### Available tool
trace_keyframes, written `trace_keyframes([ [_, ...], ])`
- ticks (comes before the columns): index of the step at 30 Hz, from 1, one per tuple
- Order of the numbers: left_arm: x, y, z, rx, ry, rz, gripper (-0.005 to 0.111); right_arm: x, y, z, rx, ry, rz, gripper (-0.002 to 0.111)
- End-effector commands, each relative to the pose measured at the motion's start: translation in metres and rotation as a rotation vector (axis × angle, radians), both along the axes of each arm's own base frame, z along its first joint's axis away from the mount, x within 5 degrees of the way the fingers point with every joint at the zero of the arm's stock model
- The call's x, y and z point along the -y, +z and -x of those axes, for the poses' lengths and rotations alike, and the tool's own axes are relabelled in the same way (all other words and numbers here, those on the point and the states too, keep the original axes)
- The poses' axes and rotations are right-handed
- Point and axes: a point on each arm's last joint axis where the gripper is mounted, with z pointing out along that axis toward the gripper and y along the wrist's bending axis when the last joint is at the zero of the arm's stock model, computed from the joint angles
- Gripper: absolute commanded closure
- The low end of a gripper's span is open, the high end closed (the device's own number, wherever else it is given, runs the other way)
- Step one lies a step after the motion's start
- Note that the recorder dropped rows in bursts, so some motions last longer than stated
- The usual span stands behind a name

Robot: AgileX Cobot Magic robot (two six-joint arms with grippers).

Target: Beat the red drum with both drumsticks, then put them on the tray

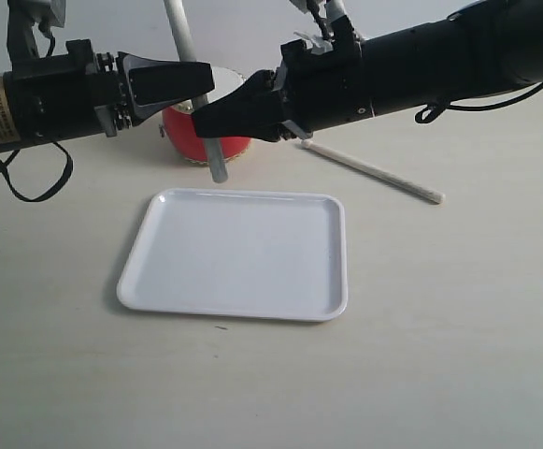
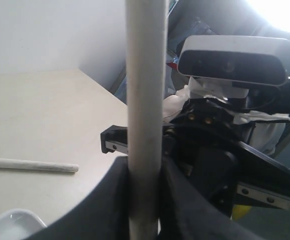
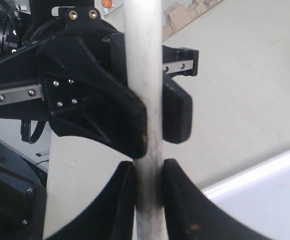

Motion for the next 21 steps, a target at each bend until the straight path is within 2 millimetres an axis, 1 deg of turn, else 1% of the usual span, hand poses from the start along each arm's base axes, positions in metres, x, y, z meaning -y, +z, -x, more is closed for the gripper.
trace_keyframes([
  [1, 0.0003, 0.0022, -0.0016, 0.015, 0.006, 0.0, 0.107, -0.0009, 0.0026, 0.0003, -0.013, -0.005, -0.02, 0.108],
  [8, 0.0003, 0.0022, -0.0016, 0.015, 0.006, 0.0, 0.107, -0.001, 0.003, 0.0, -0.015, -0.01, -0.026, 0.108],
  [9, 0.0003, 0.0022, -0.0016, 0.015, 0.006, 0.0, 0.107, -0.001, 0.003, 0.0, -0.015, -0.01, -0.026, 0.106],
  [10, 0.0003, 0.0022, -0.0016, 0.015, 0.006, 0.0, 0.107, -0.001, 0.003, 0.0, -0.015, -0.01, -0.026, 0.103],
  [12, 0.0003, 0.0022, -0.0016, 0.015, 0.006, 0.0, 0.107, -0.0011, 0.0031, 0.0001, -0.015, -0.008, -0.027, 0.094],
  [13, 0.0003, 0.0022, -0.0016, 0.015, 0.006, 0.0, 0.107, -0.0011, 0.0031, 0.0001, -0.015, -0.008, -0.027, 0.087],
  [18, 0.0003, 0.0022, -0.0016, 0.015, 0.006, 0.0, 0.107, -0.0012, 0.0038, -0.0003, -0.017, -0.014, -0.035, 0.065],
  [21, -0.0003, 0.0022, -0.0019, 0.015, 0.008, 0.0, 0.107, -0.0013, 0.0041, -0.0005, -0.018, -0.016, -0.038, 0.057],
])
